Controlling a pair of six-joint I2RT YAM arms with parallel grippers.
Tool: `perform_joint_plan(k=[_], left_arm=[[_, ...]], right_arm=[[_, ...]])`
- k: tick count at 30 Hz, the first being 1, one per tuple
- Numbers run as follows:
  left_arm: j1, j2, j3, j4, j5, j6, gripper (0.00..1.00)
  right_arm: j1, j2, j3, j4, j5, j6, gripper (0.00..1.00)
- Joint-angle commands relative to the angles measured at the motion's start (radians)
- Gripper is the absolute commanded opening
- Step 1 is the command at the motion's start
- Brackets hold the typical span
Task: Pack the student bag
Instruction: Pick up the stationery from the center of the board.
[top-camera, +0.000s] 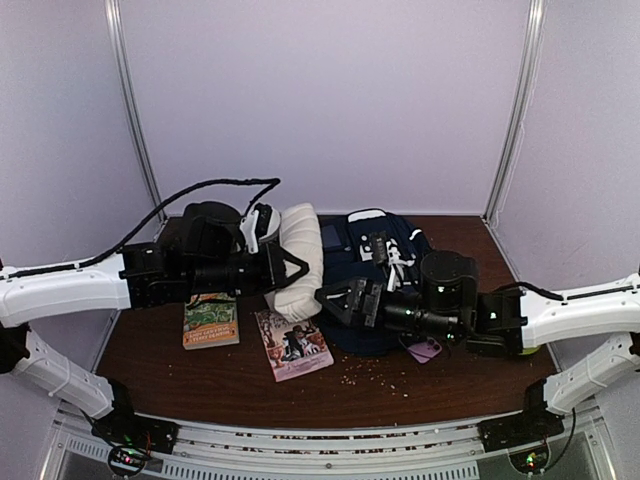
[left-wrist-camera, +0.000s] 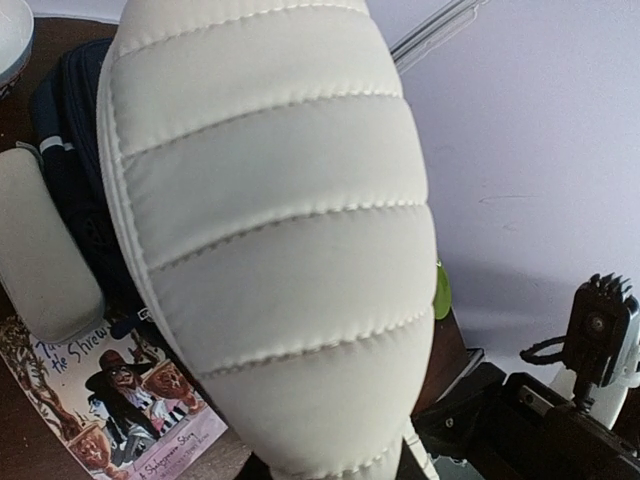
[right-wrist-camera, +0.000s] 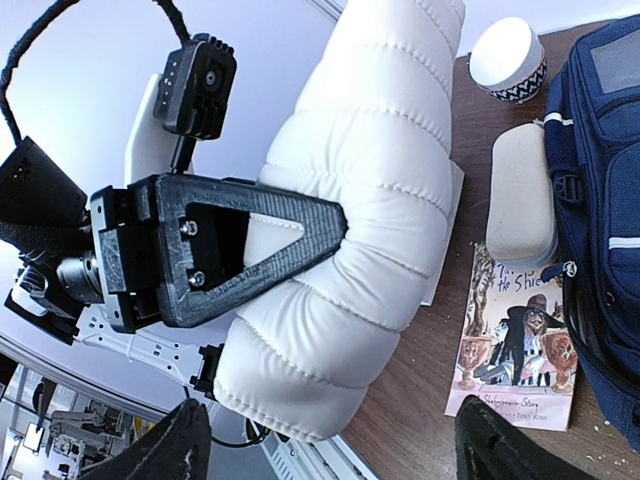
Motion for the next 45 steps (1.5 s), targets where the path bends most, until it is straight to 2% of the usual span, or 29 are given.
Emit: perform_joint_plan(k=[1,6,13,15,19,21,24,28,30,33,36,37,41,45], left_arm=[[-0.011,0.006,0.022,0.114,-0.036,-0.049,0.2],[-0.027,0.013,0.034,0.118,-0.034,-0.052,0.2],[-0.052,0.031,0.054,0.135,-0.038,-0.039,0.19],[-0.056,0.034,0.054,0.137,-0.038,-0.04,0.18],[-0.057,0.035,0.052,0.144,-0.035,-0.036,0.2],[-0.057,0.033,0.056,0.141,-0.034,-0.022,0.29],[-0.057,0.022,0.073,0.104,-0.043,0.013,0.54],[-0.056,0.005,0.132,-0.01,-0.082,0.089,0.83],[-0.056,-0.019,0.156,-0.071,-0.121,0.14,0.97],[-0.056,-0.071,0.139,-0.116,-0.182,0.253,0.98],[-0.056,-0.075,0.116,-0.116,-0.176,0.465,0.98],[-0.056,-0.054,0.119,-0.128,-0.156,0.575,0.97],[-0.063,0.135,0.213,-0.238,-0.012,0.864,0.87],[-0.107,0.375,0.363,-0.338,0.01,1.086,0.74]], right_arm=[[0.007,-0.004,0.004,0.033,0.019,0.0,0.85],[0.016,0.042,0.113,-0.127,-0.032,-0.084,0.83],[0.015,0.082,0.105,-0.053,-0.046,-0.023,0.78],[0.016,0.091,0.11,-0.052,-0.05,-0.019,0.7],[0.015,0.091,0.105,-0.049,-0.035,-0.015,0.43],[0.015,0.07,0.091,-0.048,-0.015,-0.02,0.28],[0.015,0.021,0.066,-0.07,0.021,-0.042,0.12],[0.015,-0.076,0.041,-0.169,0.12,-0.088,0.0],[0.015,-0.138,0.036,-0.266,0.202,-0.112,0.0],[0.016,-0.24,0.04,-0.481,0.382,-0.148,0.0],[0.005,-0.354,0.024,-0.724,0.553,-0.129,0.0],[0.0,-0.395,0.004,-0.782,0.58,-0.121,0.0],[-0.018,-0.575,-0.076,-0.94,0.62,-0.068,0.0],[-0.02,-0.713,-0.137,-1.019,0.613,-0.015,0.0]])
